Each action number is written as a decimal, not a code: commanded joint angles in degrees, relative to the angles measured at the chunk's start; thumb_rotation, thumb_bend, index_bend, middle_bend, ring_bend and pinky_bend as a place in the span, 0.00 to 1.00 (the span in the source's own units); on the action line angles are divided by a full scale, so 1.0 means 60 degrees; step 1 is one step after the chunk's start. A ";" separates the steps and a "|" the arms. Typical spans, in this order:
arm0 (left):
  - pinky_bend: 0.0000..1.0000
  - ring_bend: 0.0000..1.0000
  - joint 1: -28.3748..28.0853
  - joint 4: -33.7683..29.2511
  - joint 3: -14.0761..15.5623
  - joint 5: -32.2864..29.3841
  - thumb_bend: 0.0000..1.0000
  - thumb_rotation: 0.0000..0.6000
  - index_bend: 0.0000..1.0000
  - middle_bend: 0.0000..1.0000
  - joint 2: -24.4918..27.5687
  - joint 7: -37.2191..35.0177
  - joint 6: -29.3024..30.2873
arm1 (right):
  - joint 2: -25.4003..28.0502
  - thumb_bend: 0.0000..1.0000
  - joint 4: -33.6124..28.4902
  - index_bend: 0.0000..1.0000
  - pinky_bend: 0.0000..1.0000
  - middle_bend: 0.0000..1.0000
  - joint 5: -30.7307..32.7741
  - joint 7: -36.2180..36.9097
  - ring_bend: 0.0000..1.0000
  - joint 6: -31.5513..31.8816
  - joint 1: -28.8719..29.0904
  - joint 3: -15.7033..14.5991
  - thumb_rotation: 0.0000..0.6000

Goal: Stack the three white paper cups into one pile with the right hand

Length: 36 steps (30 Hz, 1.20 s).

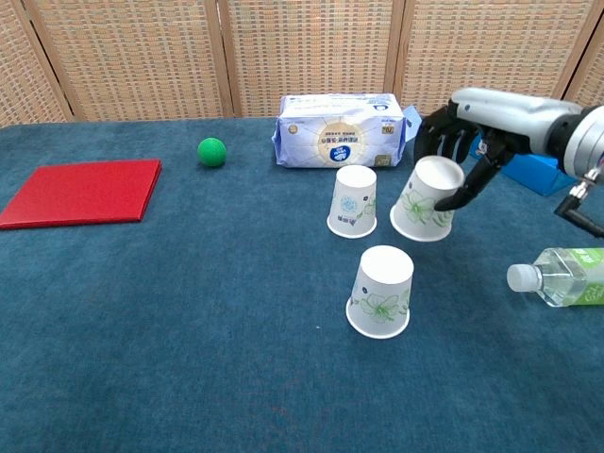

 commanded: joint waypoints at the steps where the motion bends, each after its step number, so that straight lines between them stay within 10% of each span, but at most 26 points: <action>1: 0.00 0.00 -0.0011 -0.0015 -0.0018 -0.0017 0.07 1.00 0.00 0.00 0.0013 -0.0017 -0.0005 | 0.0483 0.28 -0.0916 0.46 0.41 0.55 -0.0124 -0.0062 0.43 0.0286 0.0179 0.0488 1.00; 11: 0.00 0.00 -0.0053 -0.0051 -0.0086 -0.0142 0.07 1.00 0.00 0.00 0.0110 -0.0238 -0.0108 | -0.0259 0.28 -0.0695 0.46 0.41 0.54 0.2113 -0.1572 0.43 0.0133 0.1665 0.1516 1.00; 36: 0.00 0.00 -0.0196 0.0145 -0.0161 -0.0503 0.07 1.00 0.00 0.00 0.0170 -0.0527 -0.0503 | -0.1359 0.28 0.0811 0.46 0.41 0.54 0.4443 -0.3092 0.43 0.0248 0.3029 0.1178 1.00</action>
